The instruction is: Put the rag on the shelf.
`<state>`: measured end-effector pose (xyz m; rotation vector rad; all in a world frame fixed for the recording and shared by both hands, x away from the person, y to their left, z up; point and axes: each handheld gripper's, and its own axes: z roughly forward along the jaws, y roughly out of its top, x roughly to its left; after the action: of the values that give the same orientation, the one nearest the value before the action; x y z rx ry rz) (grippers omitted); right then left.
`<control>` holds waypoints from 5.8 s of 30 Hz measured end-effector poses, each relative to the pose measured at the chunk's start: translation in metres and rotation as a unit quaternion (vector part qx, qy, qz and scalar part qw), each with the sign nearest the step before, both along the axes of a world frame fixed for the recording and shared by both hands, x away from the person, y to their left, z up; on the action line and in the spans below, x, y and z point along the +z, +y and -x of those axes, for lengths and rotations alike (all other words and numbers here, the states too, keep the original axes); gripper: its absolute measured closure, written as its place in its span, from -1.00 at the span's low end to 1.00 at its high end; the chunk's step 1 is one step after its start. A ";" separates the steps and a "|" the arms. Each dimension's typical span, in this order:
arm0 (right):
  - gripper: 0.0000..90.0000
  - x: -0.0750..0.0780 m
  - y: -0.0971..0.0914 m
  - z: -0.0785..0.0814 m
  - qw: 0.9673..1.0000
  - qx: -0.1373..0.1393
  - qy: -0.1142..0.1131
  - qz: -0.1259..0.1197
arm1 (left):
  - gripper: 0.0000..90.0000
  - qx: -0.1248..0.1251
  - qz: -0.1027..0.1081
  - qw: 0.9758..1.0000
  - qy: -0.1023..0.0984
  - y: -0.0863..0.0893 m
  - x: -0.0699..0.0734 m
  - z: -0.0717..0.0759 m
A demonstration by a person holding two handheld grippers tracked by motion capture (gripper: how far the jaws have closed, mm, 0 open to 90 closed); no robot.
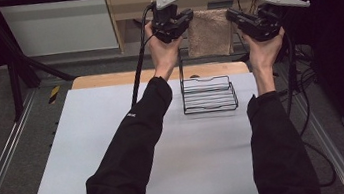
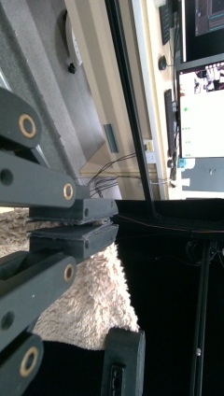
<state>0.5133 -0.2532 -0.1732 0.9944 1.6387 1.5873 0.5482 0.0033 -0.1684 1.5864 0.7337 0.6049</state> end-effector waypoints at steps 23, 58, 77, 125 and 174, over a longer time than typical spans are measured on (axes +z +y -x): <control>0.91 -0.033 -0.007 0.008 0.999 0.001 0.033 0.013 | 0.89 -0.027 -0.030 0.999 0.008 -0.001 -0.030 0.014; 0.89 -0.044 -0.017 0.035 0.999 0.012 0.033 0.038 | 0.88 -0.079 -0.047 0.996 0.024 -0.001 -0.044 0.041; 0.89 -0.068 -0.016 0.058 0.997 0.025 0.052 0.050 | 0.82 -0.103 -0.061 0.992 0.050 0.001 -0.063 0.062; 1.00 -0.094 -0.021 0.046 0.989 0.025 0.136 0.058 | 0.96 -0.086 -0.100 0.984 0.120 -0.008 -0.092 0.048; -0.40 -0.089 -0.010 0.080 0.990 0.064 0.116 0.052 | -0.30 -0.071 -0.118 0.984 0.114 0.061 -0.104 0.085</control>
<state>0.4332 -0.2627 -0.2626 1.0687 1.9587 1.4945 0.4637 0.0645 -0.2726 1.9338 0.7302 0.4213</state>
